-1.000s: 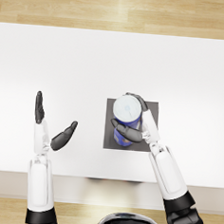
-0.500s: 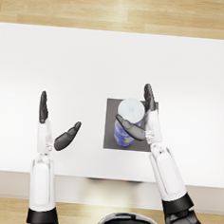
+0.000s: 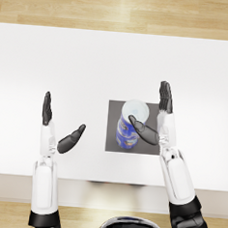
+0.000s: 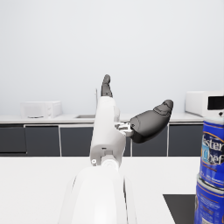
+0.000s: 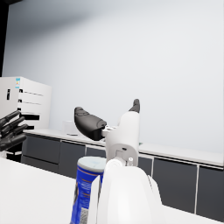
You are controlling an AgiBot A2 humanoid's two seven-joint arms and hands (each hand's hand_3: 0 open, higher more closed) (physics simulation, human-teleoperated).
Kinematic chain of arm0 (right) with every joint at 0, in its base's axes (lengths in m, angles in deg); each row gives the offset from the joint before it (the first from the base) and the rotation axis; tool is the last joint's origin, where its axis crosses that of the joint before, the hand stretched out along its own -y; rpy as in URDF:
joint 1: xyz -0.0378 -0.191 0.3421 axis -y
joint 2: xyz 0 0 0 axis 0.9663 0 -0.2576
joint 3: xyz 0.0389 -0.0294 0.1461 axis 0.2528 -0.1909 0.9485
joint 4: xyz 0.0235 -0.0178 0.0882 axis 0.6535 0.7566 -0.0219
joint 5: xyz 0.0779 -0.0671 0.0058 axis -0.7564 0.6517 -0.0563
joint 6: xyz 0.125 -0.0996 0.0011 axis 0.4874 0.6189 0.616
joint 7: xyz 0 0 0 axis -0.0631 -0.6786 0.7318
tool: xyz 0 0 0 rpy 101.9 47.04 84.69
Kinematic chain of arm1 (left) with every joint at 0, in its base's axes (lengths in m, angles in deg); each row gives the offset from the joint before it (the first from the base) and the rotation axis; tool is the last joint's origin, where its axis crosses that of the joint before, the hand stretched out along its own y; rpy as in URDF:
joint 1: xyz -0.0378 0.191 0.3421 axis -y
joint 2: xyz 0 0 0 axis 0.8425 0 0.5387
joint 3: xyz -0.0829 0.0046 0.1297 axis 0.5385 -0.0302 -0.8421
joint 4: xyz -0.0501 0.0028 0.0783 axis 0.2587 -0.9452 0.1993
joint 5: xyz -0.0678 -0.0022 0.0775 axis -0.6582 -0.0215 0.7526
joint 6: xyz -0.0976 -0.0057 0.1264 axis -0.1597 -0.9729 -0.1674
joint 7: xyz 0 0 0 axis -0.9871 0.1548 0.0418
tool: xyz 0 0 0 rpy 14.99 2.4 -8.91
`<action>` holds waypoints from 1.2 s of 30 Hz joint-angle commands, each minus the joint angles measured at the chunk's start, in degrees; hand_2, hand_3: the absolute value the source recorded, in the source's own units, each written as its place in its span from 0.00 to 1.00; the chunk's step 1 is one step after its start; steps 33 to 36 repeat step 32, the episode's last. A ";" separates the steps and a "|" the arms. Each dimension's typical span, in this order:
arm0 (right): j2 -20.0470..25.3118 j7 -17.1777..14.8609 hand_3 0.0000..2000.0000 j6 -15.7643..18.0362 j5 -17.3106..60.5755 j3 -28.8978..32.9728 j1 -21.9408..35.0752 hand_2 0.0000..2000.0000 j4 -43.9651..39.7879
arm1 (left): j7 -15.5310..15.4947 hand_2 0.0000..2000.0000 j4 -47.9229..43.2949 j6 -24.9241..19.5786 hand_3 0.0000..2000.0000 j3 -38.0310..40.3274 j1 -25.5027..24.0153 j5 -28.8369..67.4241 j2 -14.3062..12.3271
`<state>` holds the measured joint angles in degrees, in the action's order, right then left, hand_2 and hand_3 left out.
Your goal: Pick up the blue can on the left and place it in the middle, then pick up the blue can on the right and place it on top of the can in the middle
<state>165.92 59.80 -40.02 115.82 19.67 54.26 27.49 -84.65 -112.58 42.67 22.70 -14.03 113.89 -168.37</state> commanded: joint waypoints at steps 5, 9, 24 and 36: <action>1.15 0.01 0.00 0.01 -0.01 9.73 1.58 0.00 3.99 | 0.00 0.00 -2.15 0.00 0.00 2.24 5.67 0.00 0.67; 1.07 10.30 0.00 10.17 -0.02 15.31 0.42 0.00 4.62 | 0.00 0.00 -0.78 0.00 0.00 4.15 8.20 0.00 1.21; 1.19 16.72 0.00 14.16 -0.06 21.25 -4.57 0.00 3.82 | 0.00 0.00 1.07 0.00 0.00 5.75 7.92 -0.01 1.04; 1.20 16.76 0.00 14.19 -0.06 21.38 -4.72 0.00 3.77 | 0.00 0.00 1.12 0.00 0.00 5.77 7.88 -0.01 1.03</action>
